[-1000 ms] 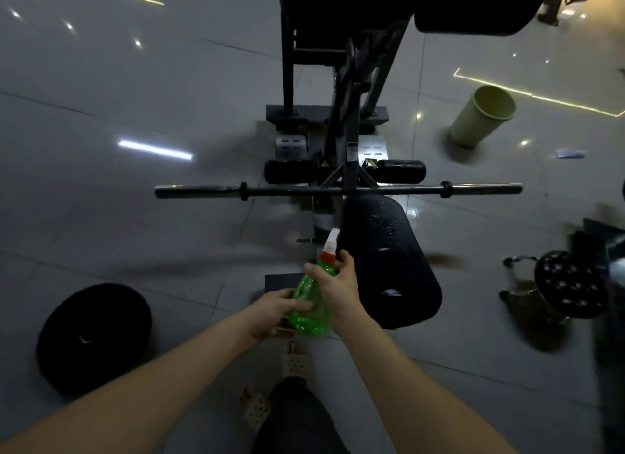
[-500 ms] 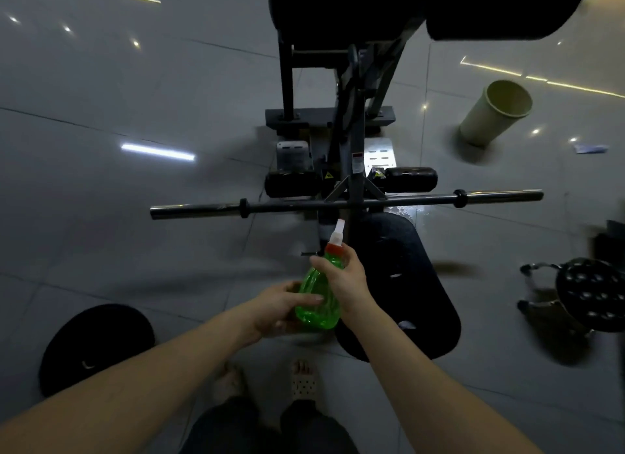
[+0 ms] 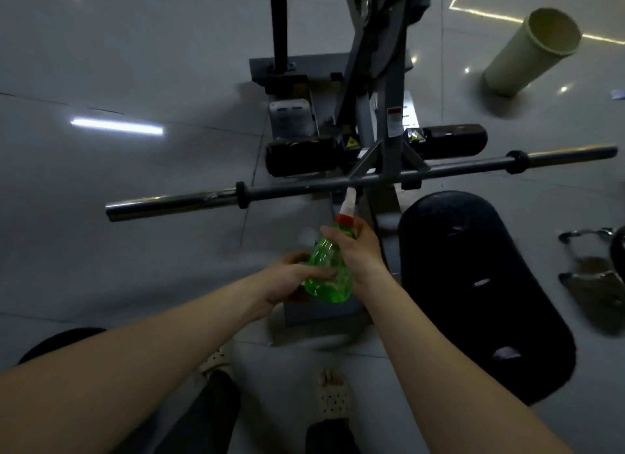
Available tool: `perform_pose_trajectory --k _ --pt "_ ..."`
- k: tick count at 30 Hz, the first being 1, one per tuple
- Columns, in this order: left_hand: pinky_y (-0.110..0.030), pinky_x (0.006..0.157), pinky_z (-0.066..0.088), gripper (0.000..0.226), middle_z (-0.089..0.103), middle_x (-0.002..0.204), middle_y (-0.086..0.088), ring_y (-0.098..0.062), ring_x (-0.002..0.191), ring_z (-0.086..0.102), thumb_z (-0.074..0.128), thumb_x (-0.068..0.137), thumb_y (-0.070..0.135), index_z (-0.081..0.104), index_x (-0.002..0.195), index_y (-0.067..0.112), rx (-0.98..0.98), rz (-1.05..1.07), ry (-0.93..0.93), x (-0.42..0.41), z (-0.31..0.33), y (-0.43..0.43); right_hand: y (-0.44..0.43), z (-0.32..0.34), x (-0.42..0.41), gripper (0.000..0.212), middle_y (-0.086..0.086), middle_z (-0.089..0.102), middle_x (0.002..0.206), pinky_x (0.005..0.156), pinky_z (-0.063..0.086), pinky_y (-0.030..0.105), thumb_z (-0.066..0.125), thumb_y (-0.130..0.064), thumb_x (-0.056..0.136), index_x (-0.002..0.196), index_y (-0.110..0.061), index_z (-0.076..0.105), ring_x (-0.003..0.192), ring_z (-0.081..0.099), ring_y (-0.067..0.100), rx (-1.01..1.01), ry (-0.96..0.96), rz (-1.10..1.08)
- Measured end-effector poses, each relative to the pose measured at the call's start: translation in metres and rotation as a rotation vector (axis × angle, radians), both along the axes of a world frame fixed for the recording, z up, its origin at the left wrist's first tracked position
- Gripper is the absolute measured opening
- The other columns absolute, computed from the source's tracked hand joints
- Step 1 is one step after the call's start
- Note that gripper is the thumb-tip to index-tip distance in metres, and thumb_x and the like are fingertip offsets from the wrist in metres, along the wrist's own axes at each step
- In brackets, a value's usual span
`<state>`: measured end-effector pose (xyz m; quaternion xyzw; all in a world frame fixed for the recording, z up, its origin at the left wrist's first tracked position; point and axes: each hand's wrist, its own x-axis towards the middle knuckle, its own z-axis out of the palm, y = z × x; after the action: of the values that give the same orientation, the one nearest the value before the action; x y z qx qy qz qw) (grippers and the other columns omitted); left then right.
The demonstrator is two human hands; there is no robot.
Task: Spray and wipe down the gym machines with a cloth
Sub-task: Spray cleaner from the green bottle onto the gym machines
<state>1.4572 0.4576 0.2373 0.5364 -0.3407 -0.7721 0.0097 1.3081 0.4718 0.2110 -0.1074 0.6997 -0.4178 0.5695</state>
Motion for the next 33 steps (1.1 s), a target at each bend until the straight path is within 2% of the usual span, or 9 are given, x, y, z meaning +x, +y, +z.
perform_pose_trajectory --k 5,7,9,13,18,23,25,29,33 --pt "-0.046 0.104 0.052 0.065 0.071 0.122 -0.007 -0.028 0.112 0.068 0.085 0.078 0.031 0.055 0.135 0.023 0.023 -0.052 0.001 0.021 -0.035 -0.017 -0.012 -0.033 0.016 0.051 0.010 0.065 0.121 0.096 0.057 0.052 0.081 -0.016 0.085 0.129 -0.016 0.057 0.111 0.066 0.033 -0.033 0.026 -0.019" --pt "-0.046 0.103 0.054 0.068 0.071 0.121 -0.006 -0.028 0.112 0.068 0.088 0.072 0.035 0.056 0.132 0.025 0.030 -0.049 -0.010 0.033 -0.045 -0.021 -0.015 -0.044 0.025 0.044 0.010 0.064 0.117 0.096 0.056 0.051 0.079 -0.014 0.087 0.126 -0.017 0.058 0.109 0.066 0.033 -0.043 -0.010 0.023" --pt "-0.043 0.098 0.055 0.054 0.071 0.119 -0.006 -0.028 0.110 0.068 0.086 0.078 0.031 0.057 0.123 0.028 0.052 -0.009 -0.035 0.047 -0.056 -0.022 -0.019 -0.055 0.039 0.039 0.010 0.064 0.117 0.095 0.056 0.051 0.079 -0.016 0.087 0.121 -0.021 0.060 0.109 0.065 0.033 -0.050 -0.037 0.077" --pt "-0.034 0.080 0.056 0.053 0.070 0.117 -0.005 -0.023 0.101 0.070 0.083 0.080 0.026 0.053 0.124 0.030 0.110 0.036 -0.027 0.077 -0.074 -0.023 -0.027 -0.073 0.071 0.039 0.010 0.063 0.119 0.094 0.057 0.048 0.079 -0.016 0.087 0.120 -0.019 0.058 0.108 0.066 0.031 -0.063 -0.012 0.122" --pt "-0.035 0.085 0.054 0.041 0.070 0.119 -0.006 -0.026 0.107 0.070 0.082 0.082 0.025 0.053 0.109 0.036 0.111 0.075 -0.023 0.112 -0.084 -0.017 -0.027 -0.079 0.102 0.040 0.007 0.062 0.115 0.096 0.057 0.051 0.078 -0.014 0.088 0.122 -0.017 0.056 0.103 0.065 0.027 -0.035 -0.055 0.184" --pt "-0.035 0.080 0.055 0.072 0.075 0.114 -0.007 -0.027 0.099 0.074 0.087 0.061 0.031 0.056 0.126 0.025 0.123 0.126 -0.008 0.134 -0.079 -0.001 -0.019 -0.080 0.124 0.050 0.006 0.058 0.123 0.092 0.055 0.042 0.079 -0.018 0.087 0.130 -0.017 0.053 0.110 0.062 0.027 -0.038 -0.047 0.265" --pt "-0.038 0.082 0.055 0.074 0.074 0.117 -0.010 -0.031 0.103 0.073 0.086 0.058 0.029 0.057 0.126 0.022 0.125 0.182 -0.010 0.144 -0.075 0.007 -0.017 -0.079 0.135 0.051 0.004 0.057 0.125 0.091 0.054 0.038 0.079 -0.018 0.087 0.131 -0.019 0.053 0.112 0.060 0.024 -0.039 -0.060 0.317" --pt "-0.041 0.086 0.051 0.070 0.072 0.122 -0.012 -0.038 0.114 0.067 0.087 0.059 0.024 0.059 0.124 0.022 0.153 0.286 0.000 0.169 -0.072 0.020 -0.016 -0.078 0.161 0.061 0.002 0.055 0.134 0.103 0.052 0.047 0.083 -0.023 0.084 0.137 -0.024 0.052 0.122 0.057 0.025 -0.038 -0.070 0.432" --pt "-0.043 0.086 0.051 0.086 0.072 0.121 -0.011 -0.034 0.111 0.069 0.095 0.048 0.028 0.060 0.126 0.020 0.146 0.373 -0.018 0.194 -0.074 0.030 -0.018 -0.079 0.193 0.053 0.001 0.059 0.123 0.096 0.056 0.045 0.084 -0.021 0.083 0.128 -0.021 0.055 0.116 0.061 0.027 -0.082 -0.013 0.473"
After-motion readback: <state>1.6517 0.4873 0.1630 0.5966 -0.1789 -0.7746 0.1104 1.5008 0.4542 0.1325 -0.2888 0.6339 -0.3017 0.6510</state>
